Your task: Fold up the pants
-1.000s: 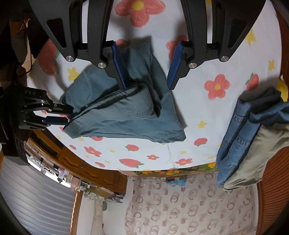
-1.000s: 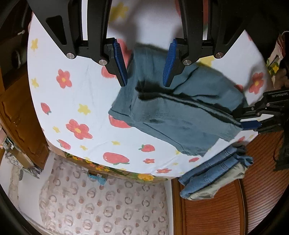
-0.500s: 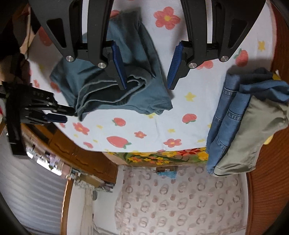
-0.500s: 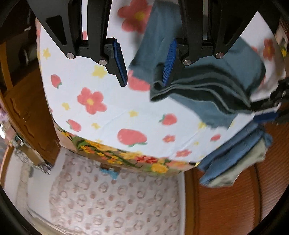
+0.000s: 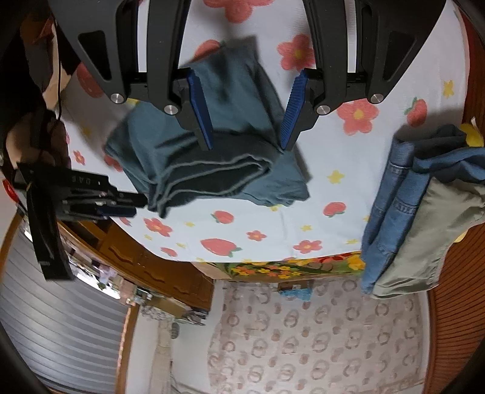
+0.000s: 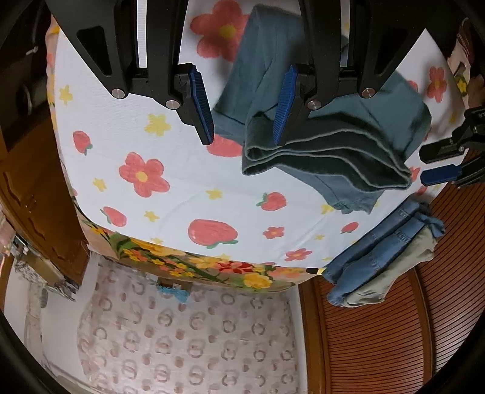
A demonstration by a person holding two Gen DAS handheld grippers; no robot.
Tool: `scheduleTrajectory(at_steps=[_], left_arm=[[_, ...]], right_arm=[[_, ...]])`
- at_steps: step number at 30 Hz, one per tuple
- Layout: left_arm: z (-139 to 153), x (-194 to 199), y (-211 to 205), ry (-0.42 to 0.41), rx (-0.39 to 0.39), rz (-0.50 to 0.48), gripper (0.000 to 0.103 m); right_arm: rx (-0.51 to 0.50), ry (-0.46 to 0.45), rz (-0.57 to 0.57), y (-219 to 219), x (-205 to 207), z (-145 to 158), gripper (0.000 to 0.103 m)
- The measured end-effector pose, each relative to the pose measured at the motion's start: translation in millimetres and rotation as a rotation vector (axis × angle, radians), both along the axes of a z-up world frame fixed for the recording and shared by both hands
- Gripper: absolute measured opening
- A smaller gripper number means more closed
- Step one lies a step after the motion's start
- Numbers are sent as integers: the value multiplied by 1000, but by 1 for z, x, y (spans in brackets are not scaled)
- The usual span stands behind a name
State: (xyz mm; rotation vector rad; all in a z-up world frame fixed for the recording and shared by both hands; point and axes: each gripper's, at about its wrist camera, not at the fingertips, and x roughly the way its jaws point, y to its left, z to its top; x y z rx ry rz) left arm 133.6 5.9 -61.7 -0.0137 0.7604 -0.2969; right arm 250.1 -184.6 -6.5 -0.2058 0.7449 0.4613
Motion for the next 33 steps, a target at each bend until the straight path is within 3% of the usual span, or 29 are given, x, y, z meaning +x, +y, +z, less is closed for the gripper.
scheduleTrajectory(at_steps=[14,18,21,24,33], left_arm=[[-14,47,-7,55,80,-12,47],[-17,57,-5,63,94,1,47],[-20,61,-3,64,102,10,47],[-23,65,0,56,110,34,47],[-18,56,4,40,84,38,47]], right_arm=[[24,65,139,12,31,-14,42],[80,115,185,12,47,-21,14],[128,139,200,7,56,-24,8],[145,94,147,-2,57,-21,7],[122,93,100,6,55,-24,9]])
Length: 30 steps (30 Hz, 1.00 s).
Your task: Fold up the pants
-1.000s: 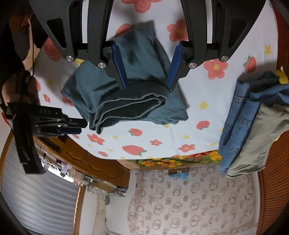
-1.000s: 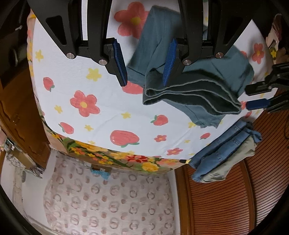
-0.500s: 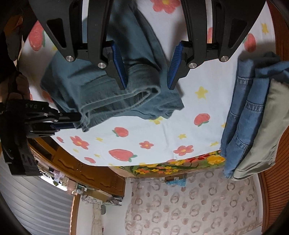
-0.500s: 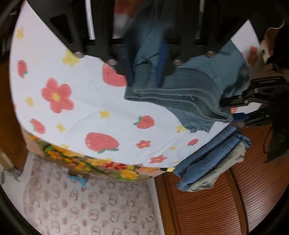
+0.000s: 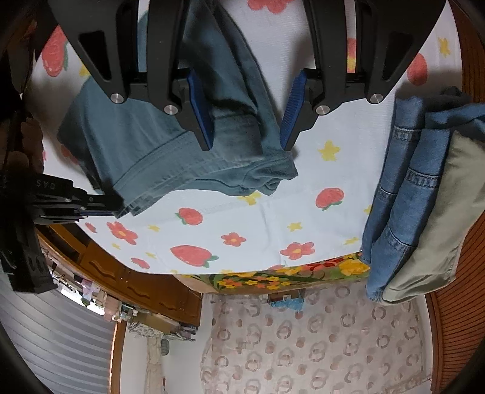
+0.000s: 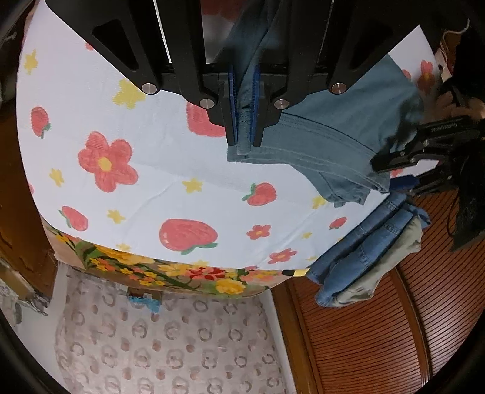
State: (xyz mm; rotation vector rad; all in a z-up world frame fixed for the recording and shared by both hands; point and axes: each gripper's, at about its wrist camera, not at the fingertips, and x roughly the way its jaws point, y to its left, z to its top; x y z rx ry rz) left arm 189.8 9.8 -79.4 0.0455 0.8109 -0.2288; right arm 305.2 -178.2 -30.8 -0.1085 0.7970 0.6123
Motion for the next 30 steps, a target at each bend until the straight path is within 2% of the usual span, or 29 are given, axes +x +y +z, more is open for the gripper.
scheduleTrajectory(at_steps=[7,13,20,26,30], left_arm=[[12,-28,-3,-30,-28,-18,47],[7,-56,-11,-27,-31,-51,47],[-13,-73,-13,14,-17,-47,47],[-24,-72,-7,24,-41,-46,47],[-25,-74,-8,-2,-35,-60,48]], right_arm=[[-9,-21,-24,-11,-27,15,21],[-26,-34,-39,-21,-64,15,22],[-31,-27,-54,-34,-99,13,22],[-26,-1,-65,-41,-109,3,23],[-22,16,-62,-43,-113,-3,30]])
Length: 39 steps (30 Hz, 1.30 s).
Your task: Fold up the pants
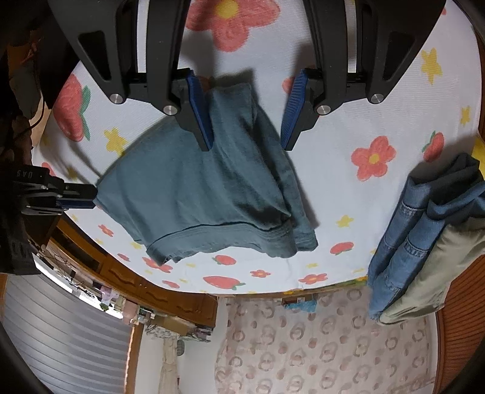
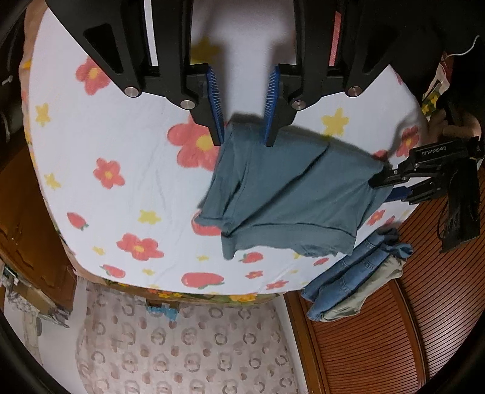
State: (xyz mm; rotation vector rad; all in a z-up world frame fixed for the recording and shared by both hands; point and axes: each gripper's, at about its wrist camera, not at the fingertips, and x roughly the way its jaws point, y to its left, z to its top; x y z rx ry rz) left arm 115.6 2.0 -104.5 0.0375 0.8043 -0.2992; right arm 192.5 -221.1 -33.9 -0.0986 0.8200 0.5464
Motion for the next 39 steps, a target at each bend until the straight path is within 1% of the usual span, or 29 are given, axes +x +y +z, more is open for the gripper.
scheduleTrajectory(at_steps=[5,13,15,16,18,20,23,25,27,35,39], left_arm=[[-1,-1,1,-5,0,-2,48],[-1,-1,0,-6,0,0,48],[-1,-2,0,-6,0,0,48],[-1,-2,0,-6,1,0,48],[-1,-1,1,-7,0,-1,48],[-1,-2,0,-6,0,-1,48],[-1,-2,0,-7,0,0,48],[-1,-2,0,-6,-1,0,48],[-1,-2,0,-7,-1,0,48],[-1,-2,0,-7,-1,0,48],[-1,-2,0,-7,0,0,48]], right_arm=[[-4,0,0,2,-2,-6,33],[-6,-13,9,5,0,-6,33],[32,-27,26,1,-2,-4,10],[63,-32,36,-2,-3,-3,10],[75,-45,15,-9,-4,-1,6],[65,-56,-7,-15,-7,1,5],[40,-40,-26,-18,-7,-4,4],[29,-26,-25,-17,-6,-7,4],[41,-20,-22,-16,-6,-7,5],[27,-29,-16,-15,-5,-1,5],[78,-47,-6,-21,-11,7,5]])
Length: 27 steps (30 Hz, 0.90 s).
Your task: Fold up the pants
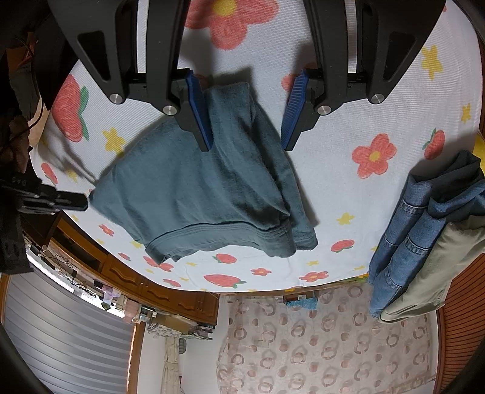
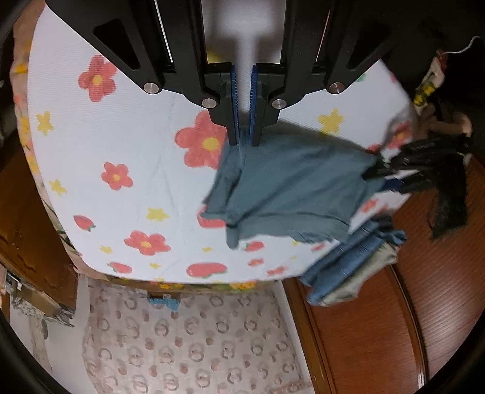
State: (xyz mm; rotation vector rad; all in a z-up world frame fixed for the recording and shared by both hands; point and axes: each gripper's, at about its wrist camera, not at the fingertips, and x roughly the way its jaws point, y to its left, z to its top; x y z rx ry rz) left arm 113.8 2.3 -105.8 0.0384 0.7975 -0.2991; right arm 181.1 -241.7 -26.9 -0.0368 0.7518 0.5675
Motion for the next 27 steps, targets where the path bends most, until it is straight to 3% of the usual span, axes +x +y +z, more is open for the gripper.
scheduleTrajectory(at_steps=[7,9,11,27], left_arm=[[0,0,0,0,0,0,48],[0,0,0,0,0,0,48],[0,0,0,0,-1,0,48],[0,0,0,-1,-2,0,48]], right_arm=[[-12,-28,-8,6,1,12,13],[-19,-26,-10,10,5,12,27],[-31,-18,-9,16,8,10,32],[-148,17,-30,52,49,-1,39]])
